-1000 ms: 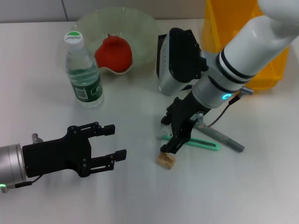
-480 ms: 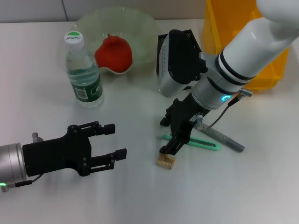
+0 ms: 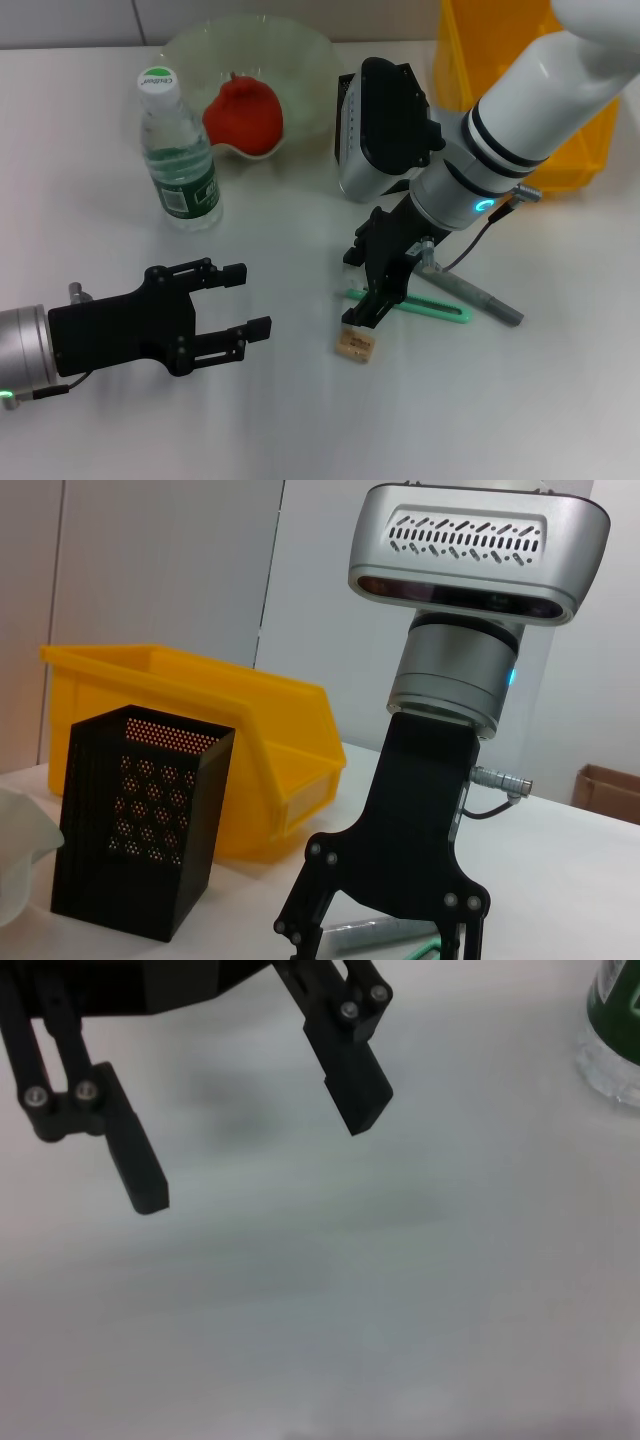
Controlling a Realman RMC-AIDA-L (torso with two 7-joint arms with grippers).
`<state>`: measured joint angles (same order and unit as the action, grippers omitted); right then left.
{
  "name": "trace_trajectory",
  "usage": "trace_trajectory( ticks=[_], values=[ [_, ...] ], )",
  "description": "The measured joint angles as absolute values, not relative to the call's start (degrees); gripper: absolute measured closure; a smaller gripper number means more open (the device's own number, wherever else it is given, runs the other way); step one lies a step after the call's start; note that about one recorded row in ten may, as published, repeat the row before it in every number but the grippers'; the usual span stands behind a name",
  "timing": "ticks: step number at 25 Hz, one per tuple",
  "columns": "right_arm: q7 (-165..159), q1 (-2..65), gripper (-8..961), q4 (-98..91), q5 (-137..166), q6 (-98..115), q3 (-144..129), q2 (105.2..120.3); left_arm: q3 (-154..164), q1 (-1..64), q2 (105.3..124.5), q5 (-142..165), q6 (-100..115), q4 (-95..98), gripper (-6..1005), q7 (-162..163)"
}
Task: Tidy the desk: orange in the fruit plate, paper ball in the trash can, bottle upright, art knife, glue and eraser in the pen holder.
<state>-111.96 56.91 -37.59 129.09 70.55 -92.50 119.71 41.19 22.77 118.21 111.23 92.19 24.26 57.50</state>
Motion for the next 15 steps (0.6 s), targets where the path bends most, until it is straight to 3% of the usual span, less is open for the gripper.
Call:
trace_trajectory(
  ticks=[15],
  values=[
    [-111.97, 56.86, 163, -37.62, 129.36, 70.18, -92.85, 119.71, 40.67, 22.76, 118.21, 111.13, 92.19, 24.26, 274, 57.28]
  ],
)
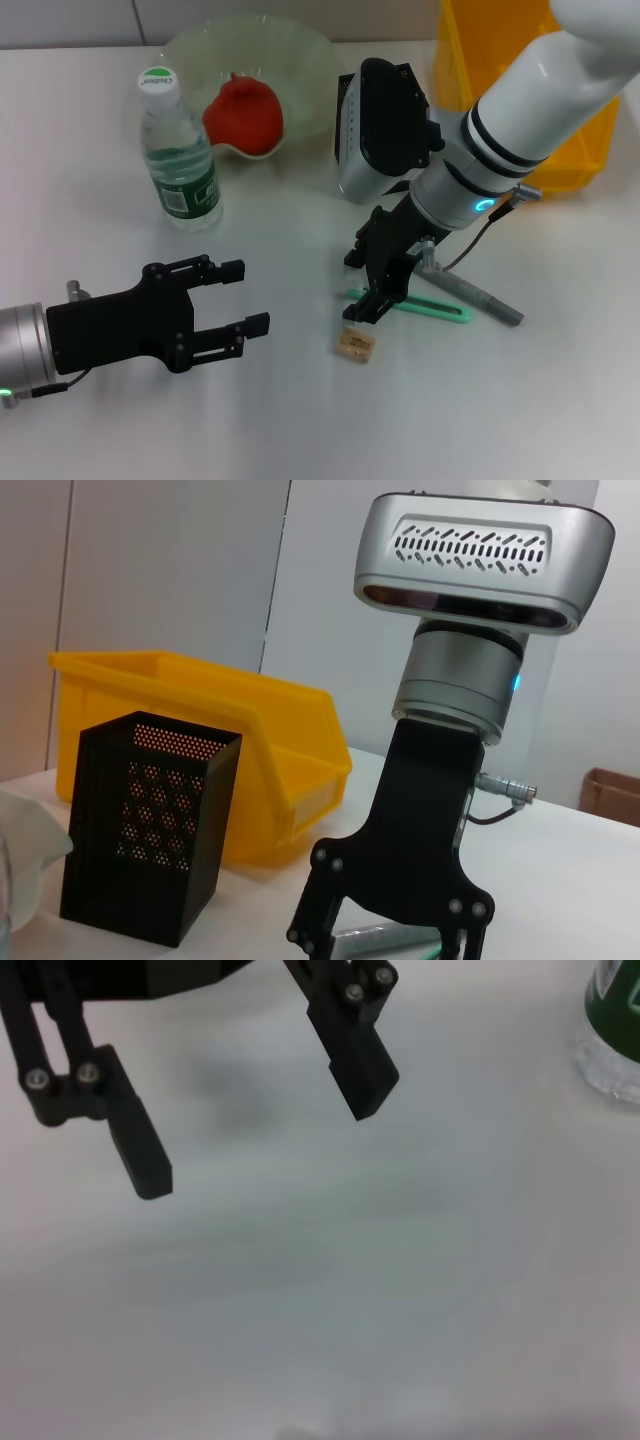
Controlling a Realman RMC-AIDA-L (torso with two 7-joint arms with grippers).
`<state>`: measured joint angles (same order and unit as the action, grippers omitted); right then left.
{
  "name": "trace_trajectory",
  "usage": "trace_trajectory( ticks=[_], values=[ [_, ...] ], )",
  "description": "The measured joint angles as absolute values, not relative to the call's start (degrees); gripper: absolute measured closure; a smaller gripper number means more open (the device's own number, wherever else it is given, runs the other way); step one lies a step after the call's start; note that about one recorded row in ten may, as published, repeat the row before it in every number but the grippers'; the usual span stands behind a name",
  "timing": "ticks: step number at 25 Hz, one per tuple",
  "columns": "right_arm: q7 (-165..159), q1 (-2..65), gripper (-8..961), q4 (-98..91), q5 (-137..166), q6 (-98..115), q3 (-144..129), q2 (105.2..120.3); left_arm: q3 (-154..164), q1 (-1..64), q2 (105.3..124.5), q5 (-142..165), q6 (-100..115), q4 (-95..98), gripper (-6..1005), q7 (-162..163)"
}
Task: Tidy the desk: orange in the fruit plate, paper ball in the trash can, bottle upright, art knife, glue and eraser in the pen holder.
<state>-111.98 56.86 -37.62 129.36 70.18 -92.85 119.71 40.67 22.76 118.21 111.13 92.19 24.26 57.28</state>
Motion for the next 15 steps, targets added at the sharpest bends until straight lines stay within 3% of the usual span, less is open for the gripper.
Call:
trace_trajectory(
  ticks=[2, 15],
  values=[
    [-111.97, 56.82, 167, -37.62, 129.4, 70.18, -92.87, 119.7, 40.65, 22.77, 118.21, 111.1, 92.19, 24.26, 274, 57.26],
    [-111.97, 56.79, 615, -37.47, 129.86, 70.13, -92.9, 119.72, 40.52, 22.85, 118.21, 111.09, 92.28, 24.3, 273, 57.21]
  ],
)
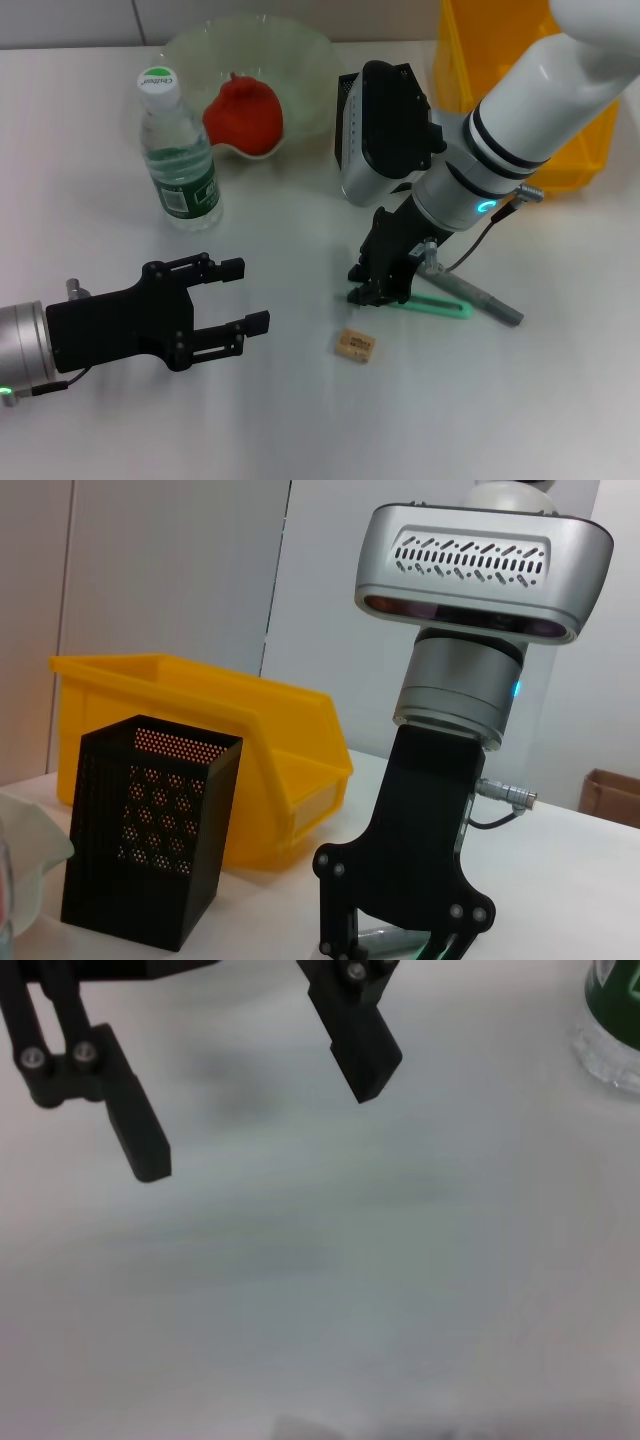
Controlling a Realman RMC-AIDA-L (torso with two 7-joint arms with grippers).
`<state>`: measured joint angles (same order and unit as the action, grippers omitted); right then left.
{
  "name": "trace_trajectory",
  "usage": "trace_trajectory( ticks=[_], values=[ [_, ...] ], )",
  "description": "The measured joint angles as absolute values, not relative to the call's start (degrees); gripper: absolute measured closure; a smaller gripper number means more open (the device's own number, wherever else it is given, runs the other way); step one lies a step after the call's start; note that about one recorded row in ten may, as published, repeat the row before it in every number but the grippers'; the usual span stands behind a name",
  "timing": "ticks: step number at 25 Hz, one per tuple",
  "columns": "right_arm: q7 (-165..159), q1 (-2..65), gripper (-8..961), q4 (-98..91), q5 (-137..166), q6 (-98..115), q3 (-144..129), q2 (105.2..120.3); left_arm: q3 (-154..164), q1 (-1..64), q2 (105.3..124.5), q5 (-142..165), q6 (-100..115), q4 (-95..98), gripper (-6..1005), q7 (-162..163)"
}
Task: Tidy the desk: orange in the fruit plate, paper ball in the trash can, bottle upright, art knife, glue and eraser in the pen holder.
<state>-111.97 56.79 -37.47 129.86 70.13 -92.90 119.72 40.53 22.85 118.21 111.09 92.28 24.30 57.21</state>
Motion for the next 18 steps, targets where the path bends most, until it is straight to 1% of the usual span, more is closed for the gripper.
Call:
trace_trajectory(
  ticks=[5, 9, 18],
  values=[
    [-111.97, 56.75, 719, -37.55, 130.06, 70.13, -92.9, 119.79, 40.36, 22.89, 118.18, 111.09, 92.42, 24.33, 274, 57.14],
    [-111.97, 56.75, 744, -37.59, 130.08, 70.13, -92.9, 119.8, 40.34, 23.1, 118.12, 111.08, 92.46, 24.35, 274, 57.12],
    [-112.58, 56.19, 748, -39.93, 129.71, 71.59, -90.61, 119.64, 40.27, 23.21, 118.01, 110.68, 92.32, 24.35, 273, 57.13]
  ],
)
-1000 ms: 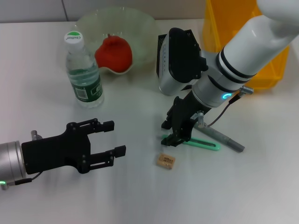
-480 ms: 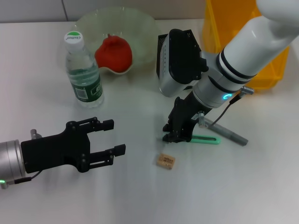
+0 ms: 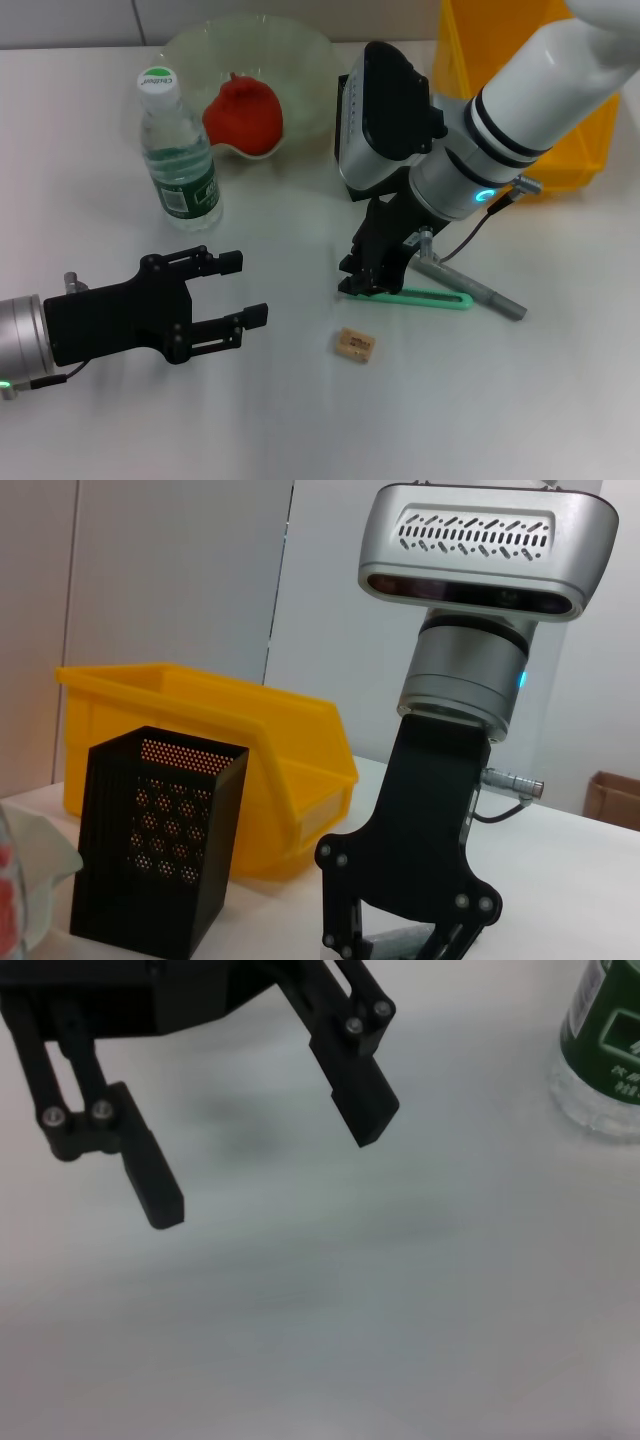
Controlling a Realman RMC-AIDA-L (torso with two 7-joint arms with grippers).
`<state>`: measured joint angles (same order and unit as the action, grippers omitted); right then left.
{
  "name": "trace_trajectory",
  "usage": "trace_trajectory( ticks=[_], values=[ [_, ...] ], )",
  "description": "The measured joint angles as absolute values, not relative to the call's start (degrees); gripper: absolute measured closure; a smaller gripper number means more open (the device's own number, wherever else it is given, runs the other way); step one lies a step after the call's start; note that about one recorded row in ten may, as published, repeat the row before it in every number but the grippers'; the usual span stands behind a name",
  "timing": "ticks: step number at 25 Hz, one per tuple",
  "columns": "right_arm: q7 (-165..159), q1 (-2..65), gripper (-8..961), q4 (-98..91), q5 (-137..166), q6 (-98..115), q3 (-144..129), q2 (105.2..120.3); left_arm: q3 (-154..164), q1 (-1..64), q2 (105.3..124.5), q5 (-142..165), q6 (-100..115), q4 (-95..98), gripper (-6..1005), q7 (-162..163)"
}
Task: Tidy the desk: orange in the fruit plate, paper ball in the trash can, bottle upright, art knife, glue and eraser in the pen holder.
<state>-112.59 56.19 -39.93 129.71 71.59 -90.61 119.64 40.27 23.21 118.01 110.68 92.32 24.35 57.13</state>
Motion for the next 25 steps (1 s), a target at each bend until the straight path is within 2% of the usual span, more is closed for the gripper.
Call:
trace_trajectory(
  ticks=[25],
  values=[
    [-111.91, 55.89, 760, -38.48, 130.13, 69.44, -93.93, 119.82, 40.25, 23.11, 118.09, 110.57, 92.6, 24.35, 273, 57.22]
  ],
)
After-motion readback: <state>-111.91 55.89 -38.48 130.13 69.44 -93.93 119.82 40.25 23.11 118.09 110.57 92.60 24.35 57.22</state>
